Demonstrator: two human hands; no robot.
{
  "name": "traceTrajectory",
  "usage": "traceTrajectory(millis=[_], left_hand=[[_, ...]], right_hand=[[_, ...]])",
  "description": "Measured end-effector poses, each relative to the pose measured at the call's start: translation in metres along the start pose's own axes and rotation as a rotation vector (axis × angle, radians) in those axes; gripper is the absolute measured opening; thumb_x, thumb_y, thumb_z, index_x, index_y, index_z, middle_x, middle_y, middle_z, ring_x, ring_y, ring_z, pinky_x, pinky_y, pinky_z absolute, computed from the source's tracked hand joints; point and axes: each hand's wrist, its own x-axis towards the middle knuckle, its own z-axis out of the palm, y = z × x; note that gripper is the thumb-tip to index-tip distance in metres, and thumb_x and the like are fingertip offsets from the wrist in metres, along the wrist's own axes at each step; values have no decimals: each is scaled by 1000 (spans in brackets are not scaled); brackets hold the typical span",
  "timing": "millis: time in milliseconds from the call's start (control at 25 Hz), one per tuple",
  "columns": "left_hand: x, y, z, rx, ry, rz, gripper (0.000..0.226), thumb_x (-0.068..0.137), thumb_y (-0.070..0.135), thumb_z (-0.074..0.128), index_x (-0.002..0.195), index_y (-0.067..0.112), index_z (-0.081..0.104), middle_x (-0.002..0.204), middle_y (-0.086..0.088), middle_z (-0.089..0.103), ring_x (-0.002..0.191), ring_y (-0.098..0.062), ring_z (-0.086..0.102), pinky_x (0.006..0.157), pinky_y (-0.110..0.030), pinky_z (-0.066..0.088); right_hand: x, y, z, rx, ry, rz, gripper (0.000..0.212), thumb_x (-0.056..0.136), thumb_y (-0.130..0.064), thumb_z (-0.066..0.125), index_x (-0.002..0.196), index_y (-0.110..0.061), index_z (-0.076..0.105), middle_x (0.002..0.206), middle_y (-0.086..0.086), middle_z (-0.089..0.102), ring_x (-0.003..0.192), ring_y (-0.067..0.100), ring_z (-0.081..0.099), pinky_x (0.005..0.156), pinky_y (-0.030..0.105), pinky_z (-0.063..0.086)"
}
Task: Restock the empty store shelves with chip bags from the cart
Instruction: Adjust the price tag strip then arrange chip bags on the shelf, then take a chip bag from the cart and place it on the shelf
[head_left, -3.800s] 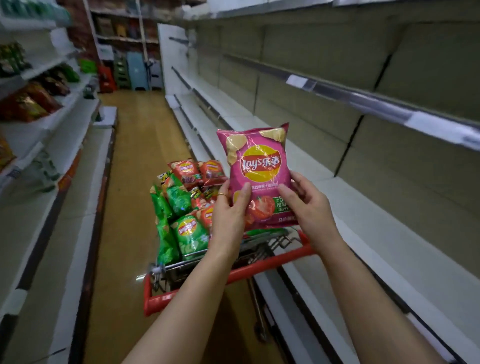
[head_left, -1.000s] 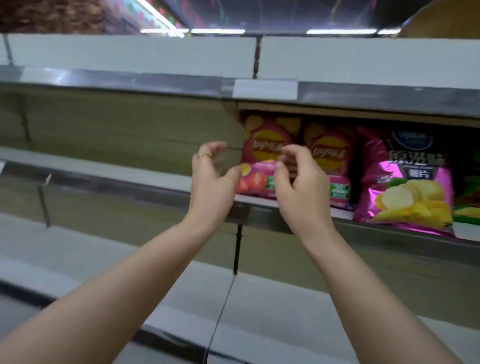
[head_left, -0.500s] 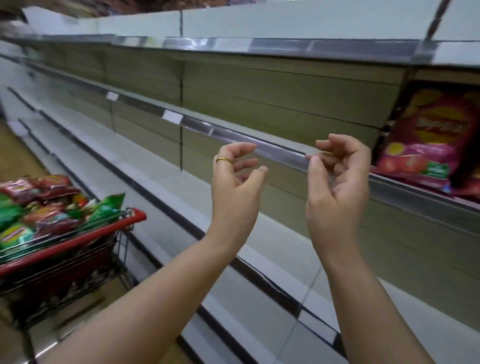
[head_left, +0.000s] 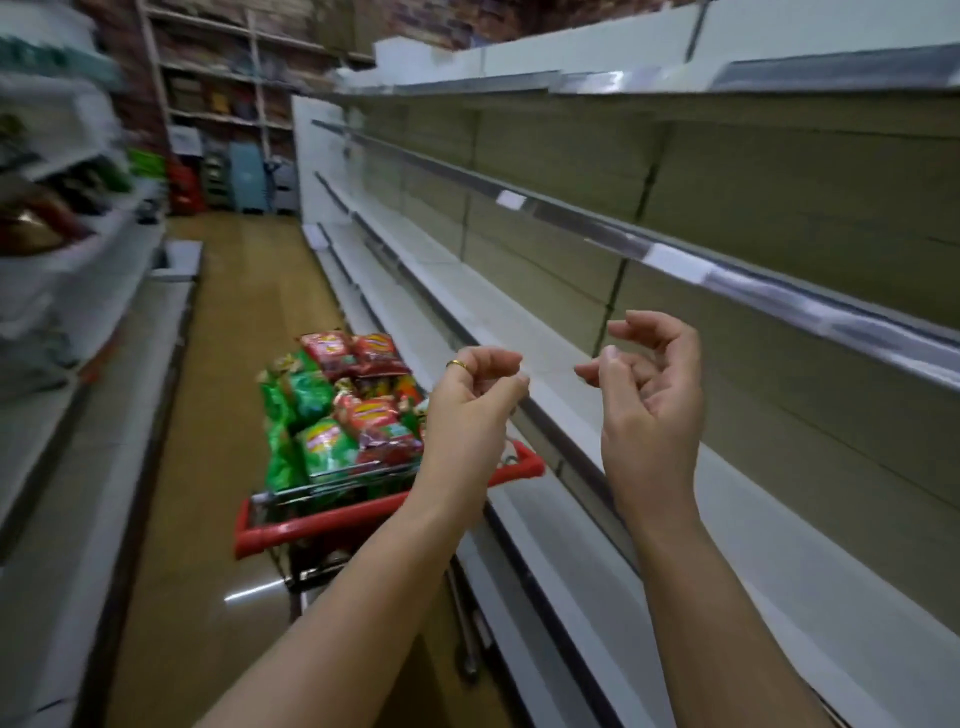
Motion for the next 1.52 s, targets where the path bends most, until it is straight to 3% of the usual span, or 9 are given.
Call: traceTrajectory(millis=[200, 360, 560, 760, 960, 1200, 1280, 1360, 1520], left_hand=[[55, -33, -65, 4, 150, -143, 12, 89, 6, 57, 91, 18, 58, 90, -3, 60, 83, -16, 58, 72, -28, 49], [92, -55, -90, 8, 294, -177, 11, 90, 5, 56, 91, 16, 57, 90, -2, 59, 79, -14, 58, 72, -28, 50], [143, -83, -100, 35, 481, -216, 11, 91, 5, 54, 92, 16, 55, 91, -3, 59, 74, -10, 58, 55, -15, 47], [184, -118, -98, 86, 622, -299, 13, 92, 4, 53, 96, 16, 53, 95, -5, 58, 77, -14, 57, 63, -22, 43], [200, -144, -110, 103, 735, -351, 15, 91, 2, 53, 104, 10, 52, 90, -5, 57, 74, -13, 57, 64, -23, 44], [227, -173, -134, 115, 727, -498, 25, 91, 4, 54, 116, 9, 49, 112, -12, 56, 87, -16, 56, 70, -26, 44], [236, -183, -141, 148, 675, -589, 33, 92, 6, 53, 125, 9, 46, 121, -11, 53, 85, -11, 54, 65, -23, 41], [245, -193, -148, 193, 606, -699, 44, 93, 10, 53, 135, 10, 40, 127, -10, 50, 85, -10, 52, 59, -20, 38], [257, -210, -158, 216, 512, -837, 60, 94, 15, 53, 147, 15, 25, 135, -15, 49, 86, -12, 50, 67, -25, 42]], right_hand=[[15, 54, 76, 87, -120, 171, 26, 93, -4, 48, 97, -30, 48, 84, -23, 63, 73, 1, 64, 62, 13, 50], [36, 97, 109, 118, -228, 288, 16, 95, -5, 46, 105, -17, 48, 75, -26, 64, 68, 0, 64, 55, 10, 48], [72, 159, 136, 130, -368, 401, 16, 95, -11, 47, 105, -23, 48, 81, -7, 64, 72, 15, 63, 58, 38, 54], [107, 234, 158, 99, -438, 498, 15, 94, -10, 49, 104, -21, 49, 96, -9, 57, 77, 5, 62, 53, 10, 48], [108, 290, 186, 71, -555, 622, 12, 94, -12, 50, 101, -21, 49, 102, -1, 57, 80, 14, 61, 65, 24, 51], [102, 330, 224, -202, -803, 677, 19, 95, -22, 51, 113, -19, 46, 110, -1, 55, 96, 16, 58, 64, 22, 48], [95, 340, 235, -319, -938, 719, 38, 93, -32, 53, 126, -17, 42, 120, 3, 54, 100, 18, 58, 75, 30, 54], [89, 343, 244, -436, -1054, 720, 55, 91, -39, 54, 136, -15, 35, 132, 6, 47, 115, 22, 53, 92, 33, 46], [84, 345, 258, -530, -1119, 739, 62, 92, -42, 52, 140, -12, 28, 140, 8, 39, 124, 23, 44, 94, 31, 39]])
